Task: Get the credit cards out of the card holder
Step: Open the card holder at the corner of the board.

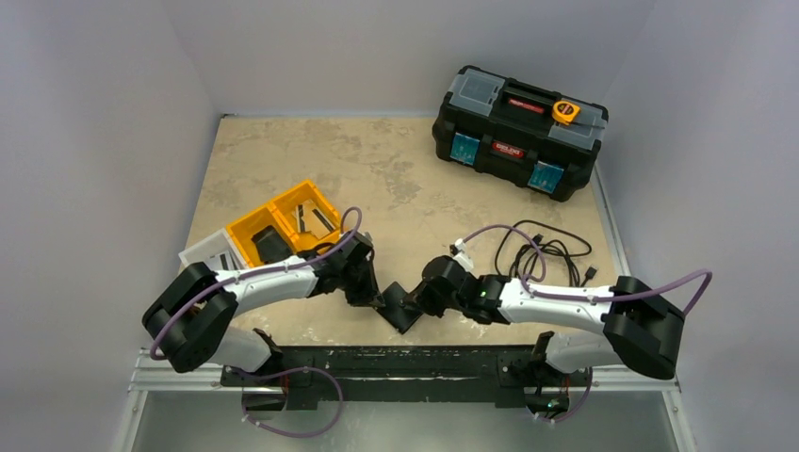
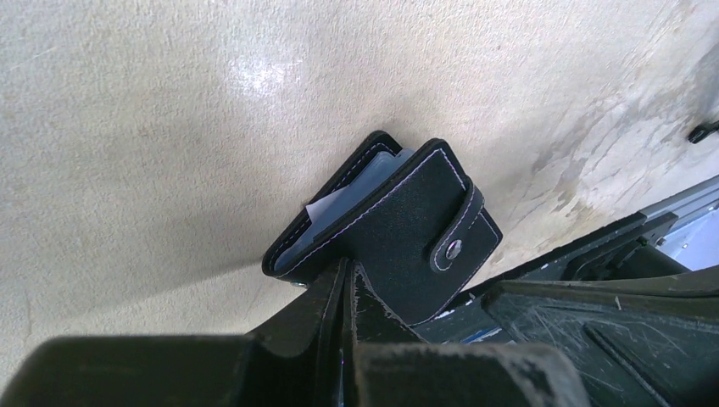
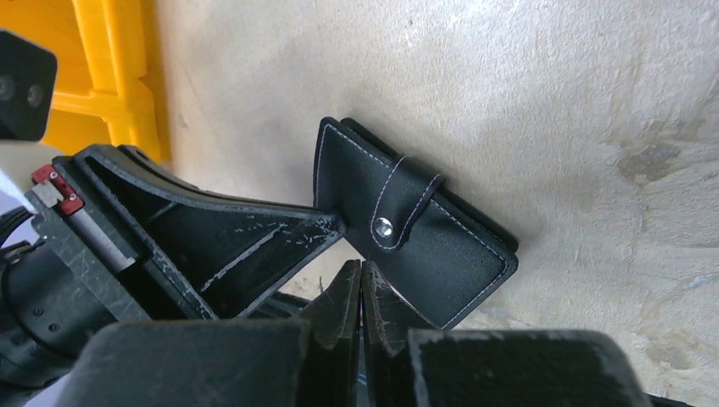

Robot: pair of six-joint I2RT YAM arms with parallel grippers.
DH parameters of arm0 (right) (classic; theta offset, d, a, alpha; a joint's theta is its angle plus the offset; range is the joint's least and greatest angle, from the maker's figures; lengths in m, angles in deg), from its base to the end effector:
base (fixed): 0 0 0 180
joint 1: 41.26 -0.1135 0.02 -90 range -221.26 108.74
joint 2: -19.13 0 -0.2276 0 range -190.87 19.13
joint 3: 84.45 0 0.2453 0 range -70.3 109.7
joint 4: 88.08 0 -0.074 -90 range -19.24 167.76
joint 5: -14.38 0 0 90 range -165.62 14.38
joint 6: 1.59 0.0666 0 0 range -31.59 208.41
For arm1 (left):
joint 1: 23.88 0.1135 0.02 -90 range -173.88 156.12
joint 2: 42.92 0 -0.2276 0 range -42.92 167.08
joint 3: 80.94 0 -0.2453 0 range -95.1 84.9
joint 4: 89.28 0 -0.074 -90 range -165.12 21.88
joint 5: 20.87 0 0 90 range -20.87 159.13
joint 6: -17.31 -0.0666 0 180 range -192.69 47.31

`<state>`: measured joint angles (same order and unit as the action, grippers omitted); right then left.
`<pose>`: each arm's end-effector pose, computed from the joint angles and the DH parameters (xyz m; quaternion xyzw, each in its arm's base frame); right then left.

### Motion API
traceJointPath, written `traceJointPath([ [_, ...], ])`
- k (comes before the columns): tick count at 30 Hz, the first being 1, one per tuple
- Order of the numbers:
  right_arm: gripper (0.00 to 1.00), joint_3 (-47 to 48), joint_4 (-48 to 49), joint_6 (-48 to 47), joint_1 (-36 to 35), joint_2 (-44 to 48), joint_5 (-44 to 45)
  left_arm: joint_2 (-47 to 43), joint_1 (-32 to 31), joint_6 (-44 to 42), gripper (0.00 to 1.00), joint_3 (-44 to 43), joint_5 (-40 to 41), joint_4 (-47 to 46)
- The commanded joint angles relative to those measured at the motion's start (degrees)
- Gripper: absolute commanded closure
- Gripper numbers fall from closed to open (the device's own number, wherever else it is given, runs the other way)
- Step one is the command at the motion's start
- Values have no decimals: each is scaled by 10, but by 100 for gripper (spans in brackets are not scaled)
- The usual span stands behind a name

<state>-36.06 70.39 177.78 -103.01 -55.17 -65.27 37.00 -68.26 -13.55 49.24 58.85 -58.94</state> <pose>0.1400 0.2352 0.1227 0.2533 0.8934 0.3291 0.1715 0.1784 -0.1912 0.0932 -0.1010 0.9580 -0.2532 0.0892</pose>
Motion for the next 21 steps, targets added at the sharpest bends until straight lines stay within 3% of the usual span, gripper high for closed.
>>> traceJointPath([
  [1, 100, -26, 26, 10, 0, 25, -1, 37, 3, -31, 100, -5, 88, 51],
  [3, 100, -8, 18, -41, 1, 20, 5, 41, 3, -37, 100, -12, 90, 54],
  [7, 98, 116, -83, -234, -14, -45, 77, 55, 3, -52, 100, -32, 92, 65],
  [9, 85, 139, -95, -306, -30, -58, 120, 63, 3, -59, 100, -43, 92, 71],
  [11, 70, 135, -77, -365, -34, -55, 142, 72, 3, -66, 100, -54, 95, 78],
  [13, 63, 125, -53, -421, -35, -50, 152, 79, 5, -72, 100, -64, 99, 86],
  [21, 58, 81, 5, -563, -38, -23, 147, 97, 44, -105, 100, -96, 82, 100],
])
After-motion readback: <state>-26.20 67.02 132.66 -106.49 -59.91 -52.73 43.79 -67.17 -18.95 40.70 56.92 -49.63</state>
